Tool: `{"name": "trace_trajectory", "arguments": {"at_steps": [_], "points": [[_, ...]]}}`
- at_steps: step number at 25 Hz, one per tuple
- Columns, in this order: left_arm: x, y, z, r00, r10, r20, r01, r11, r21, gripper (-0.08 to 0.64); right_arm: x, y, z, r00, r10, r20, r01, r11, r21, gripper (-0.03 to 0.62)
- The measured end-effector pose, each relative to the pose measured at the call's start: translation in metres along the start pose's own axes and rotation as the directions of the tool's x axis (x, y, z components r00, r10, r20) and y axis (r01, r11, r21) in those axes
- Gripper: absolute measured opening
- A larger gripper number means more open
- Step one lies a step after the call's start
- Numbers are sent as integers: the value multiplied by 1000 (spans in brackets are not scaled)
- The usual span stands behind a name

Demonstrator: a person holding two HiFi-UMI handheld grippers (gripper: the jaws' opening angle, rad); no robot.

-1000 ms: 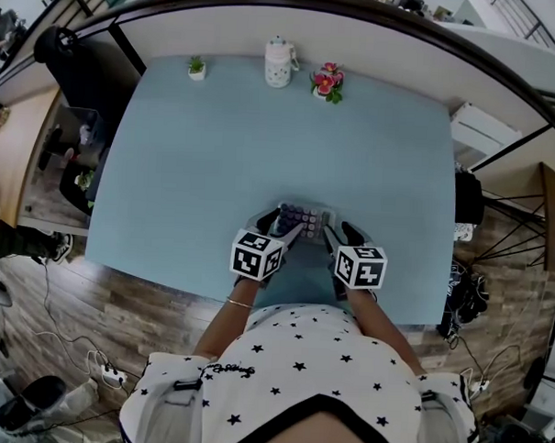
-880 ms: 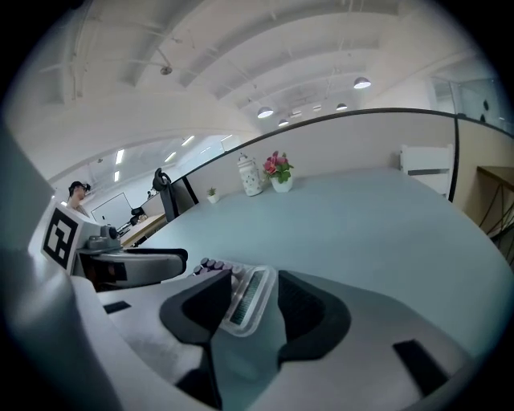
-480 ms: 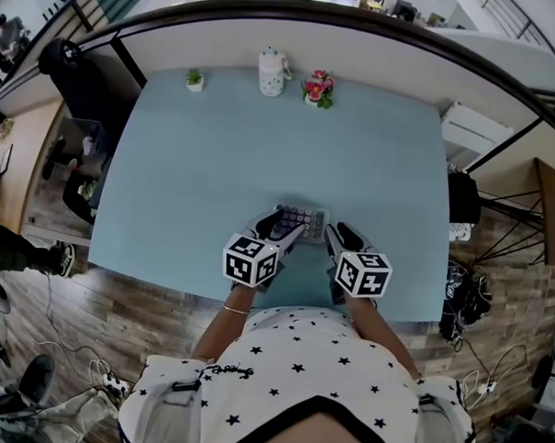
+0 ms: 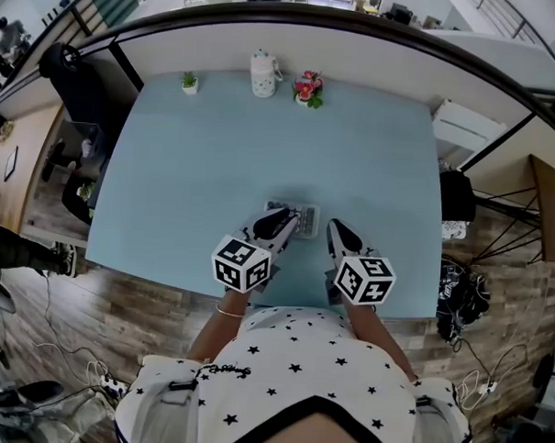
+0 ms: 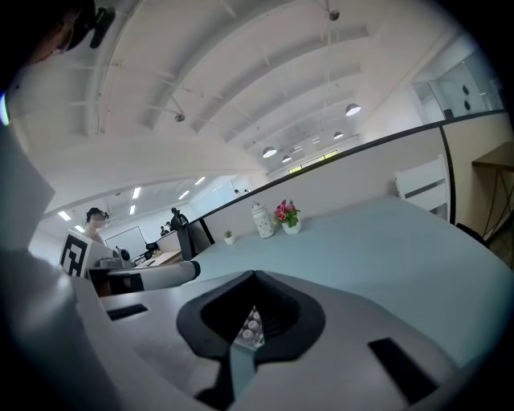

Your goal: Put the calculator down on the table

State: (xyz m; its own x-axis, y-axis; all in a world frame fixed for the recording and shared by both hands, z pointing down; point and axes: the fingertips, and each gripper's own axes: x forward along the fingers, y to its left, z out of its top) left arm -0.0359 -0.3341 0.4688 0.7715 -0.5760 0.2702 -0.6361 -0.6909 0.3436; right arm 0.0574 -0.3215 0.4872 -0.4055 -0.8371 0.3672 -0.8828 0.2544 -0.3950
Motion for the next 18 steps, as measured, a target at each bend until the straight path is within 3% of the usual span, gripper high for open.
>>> {"name": "trace_trajectory", "arguments": {"at_steps": [7, 18], "points": [[-8, -21, 18, 998, -20, 61, 17, 999, 46, 49, -14, 12, 18, 995, 59, 83, -60, 998, 10, -3], [-9, -26, 11, 1000, 14, 21, -15, 997, 73, 49, -15, 20, 7, 994, 110, 28, -109, 994, -21, -3]]}}
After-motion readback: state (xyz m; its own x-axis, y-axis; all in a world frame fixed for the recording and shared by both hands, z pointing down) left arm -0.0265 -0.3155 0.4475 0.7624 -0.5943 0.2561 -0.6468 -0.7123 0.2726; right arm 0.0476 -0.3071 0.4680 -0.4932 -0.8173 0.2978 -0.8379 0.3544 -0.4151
